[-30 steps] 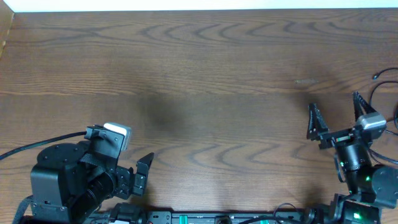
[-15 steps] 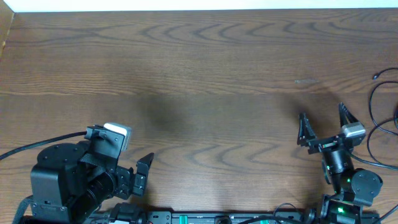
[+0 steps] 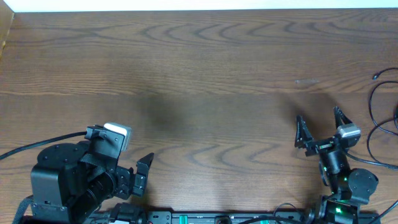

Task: Untangle cables

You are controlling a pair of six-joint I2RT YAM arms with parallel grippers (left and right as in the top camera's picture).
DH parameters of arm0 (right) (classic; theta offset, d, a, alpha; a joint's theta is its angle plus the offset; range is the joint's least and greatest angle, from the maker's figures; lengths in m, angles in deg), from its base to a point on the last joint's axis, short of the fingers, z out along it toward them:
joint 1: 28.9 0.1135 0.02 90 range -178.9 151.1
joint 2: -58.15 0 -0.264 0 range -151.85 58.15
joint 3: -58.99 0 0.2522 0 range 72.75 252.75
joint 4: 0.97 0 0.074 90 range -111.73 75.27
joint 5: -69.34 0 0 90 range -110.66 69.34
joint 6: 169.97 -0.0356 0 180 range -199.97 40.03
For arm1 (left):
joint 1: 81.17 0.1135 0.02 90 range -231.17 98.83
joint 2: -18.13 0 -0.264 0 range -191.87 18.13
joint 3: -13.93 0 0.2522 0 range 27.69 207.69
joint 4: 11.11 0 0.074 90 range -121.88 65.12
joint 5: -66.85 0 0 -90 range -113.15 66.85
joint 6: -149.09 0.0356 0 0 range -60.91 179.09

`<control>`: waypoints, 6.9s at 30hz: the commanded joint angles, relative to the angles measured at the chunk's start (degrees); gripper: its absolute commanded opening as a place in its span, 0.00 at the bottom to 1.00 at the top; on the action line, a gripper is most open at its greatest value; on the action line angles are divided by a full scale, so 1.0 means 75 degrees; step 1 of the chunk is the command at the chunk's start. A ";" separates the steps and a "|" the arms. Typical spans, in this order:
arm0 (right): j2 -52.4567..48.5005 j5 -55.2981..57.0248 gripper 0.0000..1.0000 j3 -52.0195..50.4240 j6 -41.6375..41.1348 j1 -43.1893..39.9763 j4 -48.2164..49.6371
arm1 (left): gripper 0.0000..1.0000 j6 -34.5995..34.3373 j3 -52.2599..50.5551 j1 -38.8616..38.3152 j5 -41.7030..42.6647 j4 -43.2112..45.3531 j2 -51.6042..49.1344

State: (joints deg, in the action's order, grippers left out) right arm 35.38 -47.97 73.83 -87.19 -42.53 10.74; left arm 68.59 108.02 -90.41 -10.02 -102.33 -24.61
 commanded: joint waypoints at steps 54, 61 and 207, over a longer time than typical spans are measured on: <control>0.0195 0.1198 0.99 -0.0102 -0.0058 0.0117 -0.3771 | 0.98 0.0122 0.0047 -0.0029 -0.0099 -0.0140 -0.0015; 0.0947 0.1198 0.99 -0.0102 -0.0058 0.0283 -0.3768 | 0.98 0.0125 0.0047 -0.0029 -0.0099 -0.0122 -0.0012; 0.2996 0.1198 0.99 -0.0102 -0.0061 0.1679 -0.3768 | 0.98 -0.0216 -0.8918 -0.0029 -0.1026 0.7251 0.3552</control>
State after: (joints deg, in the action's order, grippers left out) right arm 57.46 -39.05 73.16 -87.19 -30.29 -17.24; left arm 66.65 42.91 -90.41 -17.15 -49.13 1.79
